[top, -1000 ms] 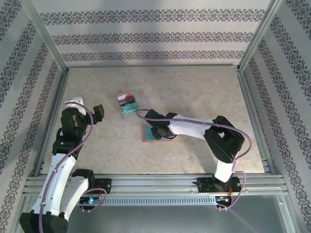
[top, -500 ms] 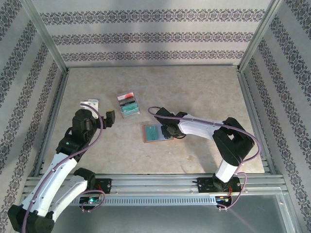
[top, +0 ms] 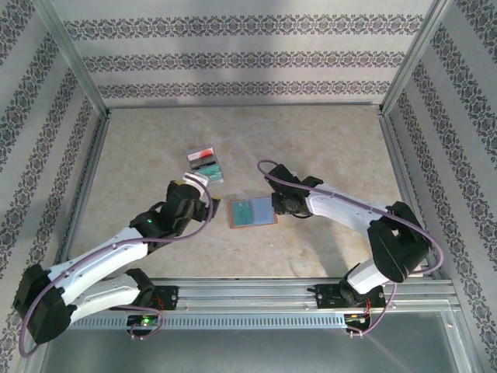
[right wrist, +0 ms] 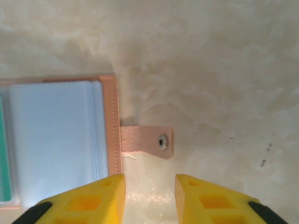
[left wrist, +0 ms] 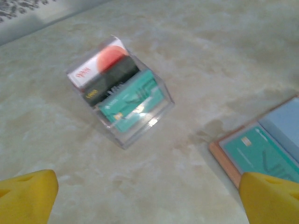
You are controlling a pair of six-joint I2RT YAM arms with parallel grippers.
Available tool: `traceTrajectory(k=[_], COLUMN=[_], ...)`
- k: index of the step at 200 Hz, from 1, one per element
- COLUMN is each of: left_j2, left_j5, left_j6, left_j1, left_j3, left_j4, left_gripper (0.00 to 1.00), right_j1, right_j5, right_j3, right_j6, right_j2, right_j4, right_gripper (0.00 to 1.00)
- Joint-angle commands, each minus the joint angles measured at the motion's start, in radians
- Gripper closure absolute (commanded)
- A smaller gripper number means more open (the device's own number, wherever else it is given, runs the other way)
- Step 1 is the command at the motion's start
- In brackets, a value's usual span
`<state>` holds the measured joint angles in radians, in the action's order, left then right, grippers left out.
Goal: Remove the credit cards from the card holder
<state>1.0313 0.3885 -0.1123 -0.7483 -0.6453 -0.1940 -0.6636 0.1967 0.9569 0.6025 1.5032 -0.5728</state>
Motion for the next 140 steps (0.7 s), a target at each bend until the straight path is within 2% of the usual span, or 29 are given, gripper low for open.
traceTrajectory(k=[1, 52, 69, 83, 102, 140], left_j2=[0.07, 0.244, 0.267, 0.281, 0.303, 0.36], left_j5=[0.084, 0.053, 0.055, 0.016, -0.051, -0.152], left_j6=[-0.029, -0.278, -0.361, -0.41, -0.445, -0.47], left_j1=[-0.07, -0.091, -0.084, -0.059, -0.025, 0.027], left_j3=[0.017, 0.006, 0.006, 0.016, 0.025, 0.02], left_j4=[0.081, 0.064, 0.053, 0.06, 0.077, 0.123], left_gripper=[0.01, 0.0, 0.04, 0.07, 0.1, 0.09], right_j1=[0.015, -0.004, -0.028, -0.049, -0.074, -0.114], right_j5=[-0.027, -0.198, -0.247, -0.281, -0.306, -0.337], right_j3=[-0.013, 0.009, 0.025, 0.049, 0.09, 0.173], right_j6=[0.036, 0.074, 0.084, 0.086, 0.086, 0.085], right_j2=[-0.059, -0.039, -0.004, 0.037, 0.095, 0.211], right_j4=[-0.008, 0.078, 0.12, 0.145, 0.158, 0.164], right_gripper=[0.65, 0.65, 0.65, 0.65, 0.66, 0.68])
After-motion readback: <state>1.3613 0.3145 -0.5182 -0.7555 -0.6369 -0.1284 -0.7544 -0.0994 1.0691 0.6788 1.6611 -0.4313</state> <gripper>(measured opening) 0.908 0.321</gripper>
